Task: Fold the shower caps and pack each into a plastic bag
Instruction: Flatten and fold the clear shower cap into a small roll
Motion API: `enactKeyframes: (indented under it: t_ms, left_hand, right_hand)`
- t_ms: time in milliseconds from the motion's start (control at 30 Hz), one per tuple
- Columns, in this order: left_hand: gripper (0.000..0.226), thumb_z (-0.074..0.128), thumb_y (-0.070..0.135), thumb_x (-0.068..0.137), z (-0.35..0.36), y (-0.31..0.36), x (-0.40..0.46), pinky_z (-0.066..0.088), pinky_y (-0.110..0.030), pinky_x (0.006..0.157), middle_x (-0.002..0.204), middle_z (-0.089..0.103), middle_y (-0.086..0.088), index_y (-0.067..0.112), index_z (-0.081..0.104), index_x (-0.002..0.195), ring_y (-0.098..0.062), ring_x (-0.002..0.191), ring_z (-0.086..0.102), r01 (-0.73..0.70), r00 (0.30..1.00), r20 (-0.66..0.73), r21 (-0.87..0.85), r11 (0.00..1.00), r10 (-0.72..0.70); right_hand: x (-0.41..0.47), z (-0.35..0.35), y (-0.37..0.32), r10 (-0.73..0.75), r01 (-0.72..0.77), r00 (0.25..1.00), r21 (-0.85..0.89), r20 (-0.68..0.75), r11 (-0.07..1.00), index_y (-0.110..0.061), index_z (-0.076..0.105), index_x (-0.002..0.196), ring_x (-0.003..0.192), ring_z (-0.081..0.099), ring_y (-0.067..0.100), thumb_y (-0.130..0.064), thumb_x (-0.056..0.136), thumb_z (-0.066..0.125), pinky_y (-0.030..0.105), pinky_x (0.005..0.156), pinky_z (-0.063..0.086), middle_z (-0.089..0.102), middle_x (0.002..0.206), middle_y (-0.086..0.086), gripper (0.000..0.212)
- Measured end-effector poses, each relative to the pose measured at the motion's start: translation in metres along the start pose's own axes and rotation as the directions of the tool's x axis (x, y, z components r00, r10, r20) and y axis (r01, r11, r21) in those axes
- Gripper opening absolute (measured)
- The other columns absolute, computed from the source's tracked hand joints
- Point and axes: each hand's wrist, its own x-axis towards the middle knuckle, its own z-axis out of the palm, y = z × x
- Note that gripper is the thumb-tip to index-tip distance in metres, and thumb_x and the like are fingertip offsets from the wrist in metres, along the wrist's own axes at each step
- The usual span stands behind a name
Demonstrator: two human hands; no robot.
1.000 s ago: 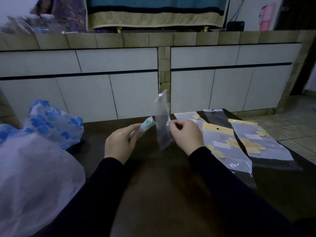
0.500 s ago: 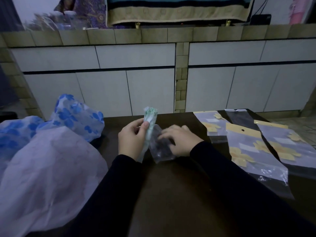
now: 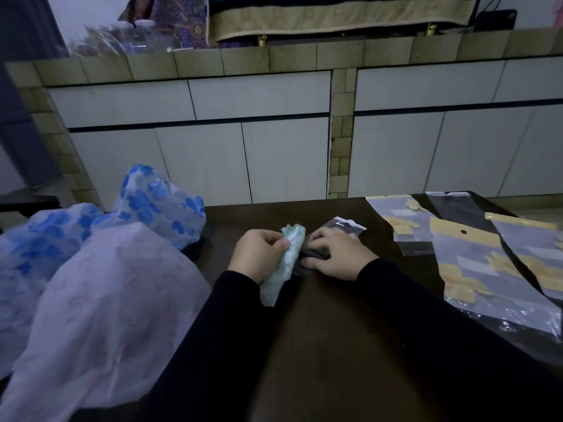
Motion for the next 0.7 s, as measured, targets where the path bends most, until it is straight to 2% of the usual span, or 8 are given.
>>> enactKeyframes:
  t_ms: [167,267,333,400,467,633,700]
  left_hand:
    - [0.022,0.062,0.027,0.092,-0.006,0.001,-0.003,0.047,-0.029,0.093,0.106,0.071,0.000,0.018,0.071,0.109,-0.014,0.099,0.063,0.022,1.000,0.019,0.106,0.994,-0.024]
    - [0.023,0.061,0.028,0.092,-0.009,0.006,-0.006,0.046,-0.025,0.090,0.108,0.070,0.000,0.019,0.070,0.111,-0.013,0.100,0.062,0.020,1.000,0.014,0.139,0.990,-0.022]
    - [0.025,0.059,0.029,0.093,-0.012,0.009,-0.007,0.043,-0.023,0.085,0.109,0.069,0.001,0.020,0.069,0.114,-0.011,0.099,0.061,0.009,0.998,0.052,0.172,0.985,-0.018]
    - [0.024,0.059,0.028,0.093,-0.014,0.011,-0.008,0.040,-0.021,0.079,0.105,0.068,0.003,0.020,0.069,0.114,-0.008,0.093,0.059,0.001,0.997,0.081,0.209,0.978,-0.019]
    - [0.023,0.061,0.028,0.092,-0.014,0.012,-0.010,0.040,-0.020,0.076,0.102,0.067,0.004,0.021,0.069,0.113,-0.007,0.089,0.058,-0.005,0.995,0.101,0.249,0.968,-0.021]
    - [0.024,0.061,0.029,0.092,-0.011,0.011,-0.009,0.041,-0.020,0.077,0.106,0.069,0.002,0.021,0.070,0.113,-0.008,0.091,0.060,-0.013,0.992,0.127,0.294,0.956,-0.026]
    - [0.024,0.062,0.029,0.091,-0.013,0.011,-0.009,0.040,-0.019,0.078,0.107,0.070,0.003,0.021,0.070,0.112,-0.007,0.091,0.059,-0.029,0.990,0.138,0.289,0.957,-0.012]
  right_hand:
    - [0.002,0.002,0.005,0.084,-0.072,0.985,0.085,-0.153,0.994,-0.037,0.070,0.108,0.114,0.047,0.009,-0.050,0.087,0.061,0.036,0.095,0.025,0.059,0.119,-0.015,0.026]
    - [0.003,0.003,0.008,0.171,-0.130,0.964,0.197,-0.205,0.972,-0.035,0.073,0.103,0.107,0.053,0.007,-0.044,0.088,0.062,0.039,0.106,0.027,0.065,0.112,-0.016,0.020]
    - [0.004,0.006,0.012,0.209,-0.139,0.951,0.290,-0.227,0.947,-0.031,0.074,0.104,0.105,0.057,0.009,-0.039,0.088,0.064,0.042,0.106,0.035,0.069,0.109,-0.011,0.020]
    - [0.005,0.007,0.014,0.242,-0.139,0.939,0.376,-0.244,0.916,-0.026,0.073,0.108,0.102,0.058,0.009,-0.034,0.089,0.064,0.031,0.099,0.041,0.069,0.111,-0.006,0.022]
    - [0.005,0.007,0.014,0.270,-0.138,0.929,0.443,-0.252,0.886,-0.021,0.071,0.113,0.098,0.056,0.006,-0.031,0.091,0.062,0.020,0.088,0.038,0.067,0.114,-0.003,0.025]
    - [0.003,0.004,0.013,0.160,-0.016,0.955,0.498,-0.248,0.867,-0.022,0.072,0.111,0.102,0.054,0.004,-0.026,0.090,0.064,0.009,0.084,0.037,0.064,0.114,-0.007,0.022]
    - [0.001,0.004,0.010,0.072,0.037,0.974,0.460,-0.216,0.887,-0.025,0.073,0.109,0.102,0.052,0.001,-0.027,0.090,0.064,0.013,0.090,0.039,0.061,0.109,-0.014,0.021]
